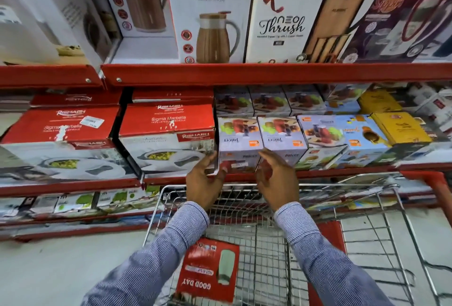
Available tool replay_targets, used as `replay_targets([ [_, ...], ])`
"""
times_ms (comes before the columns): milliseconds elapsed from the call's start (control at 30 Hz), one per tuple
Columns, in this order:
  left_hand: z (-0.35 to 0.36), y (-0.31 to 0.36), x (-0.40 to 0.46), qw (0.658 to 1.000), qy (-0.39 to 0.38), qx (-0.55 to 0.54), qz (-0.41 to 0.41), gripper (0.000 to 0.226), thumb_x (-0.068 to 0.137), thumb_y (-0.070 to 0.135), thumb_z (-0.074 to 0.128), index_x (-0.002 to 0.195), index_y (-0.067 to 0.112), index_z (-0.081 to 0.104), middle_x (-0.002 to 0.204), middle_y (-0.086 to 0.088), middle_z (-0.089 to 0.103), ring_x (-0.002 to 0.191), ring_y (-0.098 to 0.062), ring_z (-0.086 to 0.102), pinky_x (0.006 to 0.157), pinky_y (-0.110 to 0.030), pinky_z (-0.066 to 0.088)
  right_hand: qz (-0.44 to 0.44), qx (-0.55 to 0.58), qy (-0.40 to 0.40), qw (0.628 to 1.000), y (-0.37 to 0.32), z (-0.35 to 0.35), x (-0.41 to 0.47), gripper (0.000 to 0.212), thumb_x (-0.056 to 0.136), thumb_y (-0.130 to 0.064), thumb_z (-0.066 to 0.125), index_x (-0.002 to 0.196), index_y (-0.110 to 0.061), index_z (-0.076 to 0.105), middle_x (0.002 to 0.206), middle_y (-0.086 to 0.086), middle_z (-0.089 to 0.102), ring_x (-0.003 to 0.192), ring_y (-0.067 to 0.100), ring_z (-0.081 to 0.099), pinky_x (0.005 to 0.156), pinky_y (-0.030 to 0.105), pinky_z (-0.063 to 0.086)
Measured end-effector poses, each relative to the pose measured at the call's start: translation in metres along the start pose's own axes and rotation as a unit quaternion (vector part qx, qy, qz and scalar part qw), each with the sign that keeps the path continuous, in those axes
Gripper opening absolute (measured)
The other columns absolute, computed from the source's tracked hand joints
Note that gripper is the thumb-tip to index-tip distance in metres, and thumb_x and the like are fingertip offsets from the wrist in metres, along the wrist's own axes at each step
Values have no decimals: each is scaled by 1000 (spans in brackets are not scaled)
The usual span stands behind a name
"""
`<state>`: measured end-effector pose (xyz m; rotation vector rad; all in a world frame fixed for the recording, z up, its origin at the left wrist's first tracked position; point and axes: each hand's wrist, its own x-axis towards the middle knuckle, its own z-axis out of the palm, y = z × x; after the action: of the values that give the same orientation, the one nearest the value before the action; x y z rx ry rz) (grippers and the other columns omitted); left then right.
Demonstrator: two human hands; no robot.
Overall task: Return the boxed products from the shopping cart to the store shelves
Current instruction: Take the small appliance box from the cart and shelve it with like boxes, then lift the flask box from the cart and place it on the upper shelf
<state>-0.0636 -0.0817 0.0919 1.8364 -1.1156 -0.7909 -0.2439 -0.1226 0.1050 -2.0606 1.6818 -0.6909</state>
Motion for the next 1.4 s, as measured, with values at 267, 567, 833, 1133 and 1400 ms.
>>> replay_targets([
  [267,-18,-124,-64,952,-117,39,-281,70,71,49,80,125,11,58,130,-9,63,115,-30,62,100,-37,49,241,60,-184,951,54,77,-103,35,93,-28,55,114,-2,65,102,19,73,91,32,70,77,29,51],
  [567,-26,-144,-111,895,-225,-3,-386,74,69,41,81,127,5,52,124,-13,66,92,-26,62,85,-34,51,467,268,-302,787,66,152,-179,47,87,-53,48,84,-11,68,98,19,75,90,35,72,89,53,56],
  [833,-79,-64,-109,940,-167,-111,-275,11,88,14,64,98,16,70,83,0,73,62,-8,65,52,-19,48,294,265,-129,909,-1,61,-152,42,85,-52,44,79,-18,69,90,13,75,90,35,69,83,52,57],
  [1133,-173,53,-102,990,-22,-142,-8,59,63,55,81,109,18,73,93,-1,81,85,-22,77,83,-50,61,90,411,52,906,-113,-65,-93,12,84,-29,69,95,-28,74,95,-7,74,92,16,69,85,36,55],
  [1400,-248,156,-98,961,111,-170,188,42,64,47,84,95,19,78,88,3,81,81,-15,77,78,-46,63,-49,454,82,886,-215,-148,-50,22,87,-23,65,106,-16,75,92,-5,79,88,15,74,73,30,60],
])
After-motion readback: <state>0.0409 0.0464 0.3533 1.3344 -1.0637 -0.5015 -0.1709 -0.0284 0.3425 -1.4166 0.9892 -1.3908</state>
